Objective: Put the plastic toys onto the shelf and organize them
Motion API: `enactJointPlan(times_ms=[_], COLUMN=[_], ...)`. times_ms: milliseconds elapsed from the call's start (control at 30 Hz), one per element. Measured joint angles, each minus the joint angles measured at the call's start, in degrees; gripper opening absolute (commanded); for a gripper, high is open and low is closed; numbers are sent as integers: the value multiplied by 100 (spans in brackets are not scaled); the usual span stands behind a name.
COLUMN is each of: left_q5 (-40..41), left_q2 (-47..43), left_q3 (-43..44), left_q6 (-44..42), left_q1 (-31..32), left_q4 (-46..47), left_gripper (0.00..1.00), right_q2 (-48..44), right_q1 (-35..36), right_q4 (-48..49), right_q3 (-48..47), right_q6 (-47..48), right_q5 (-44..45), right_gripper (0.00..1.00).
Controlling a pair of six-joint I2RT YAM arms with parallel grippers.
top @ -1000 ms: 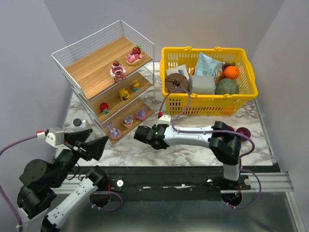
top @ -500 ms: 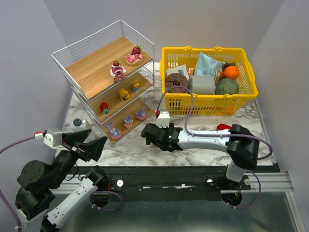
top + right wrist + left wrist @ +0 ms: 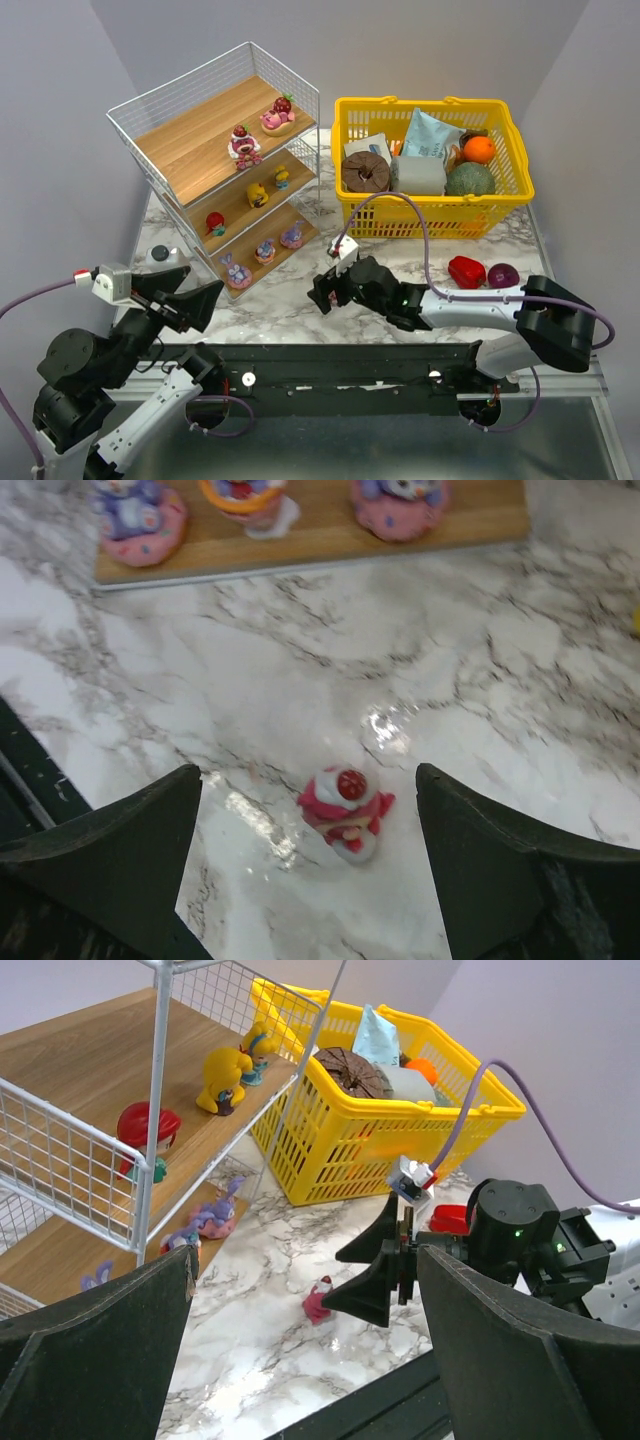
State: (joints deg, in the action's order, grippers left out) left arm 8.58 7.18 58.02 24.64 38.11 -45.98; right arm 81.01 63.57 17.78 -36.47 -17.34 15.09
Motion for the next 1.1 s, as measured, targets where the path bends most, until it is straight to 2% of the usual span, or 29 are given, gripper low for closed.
enactJointPlan(times_ms=[233,400,867,1100], left_q5=[-35,-210,-675,-702], left_q2=[87,138,308,396], left_q3=[122,433,1126,1165], left_q6=[-17,-131,-387,-450], left_q1=[0,0,0,0], left_q4=[0,37,221,214], left_gripper=[99,99,99,99], right_q2=[96,190,1167,1565], right_q1=[-271,-483,-787,-1049], right_q4=[1178,1585,3456,4162], right_q3=[275,691,1412,1460], right_q6=[807,1003,1292,1287], right_q5=[-1169,-1633,-2022,-2267], right_gripper=[91,89,88,82])
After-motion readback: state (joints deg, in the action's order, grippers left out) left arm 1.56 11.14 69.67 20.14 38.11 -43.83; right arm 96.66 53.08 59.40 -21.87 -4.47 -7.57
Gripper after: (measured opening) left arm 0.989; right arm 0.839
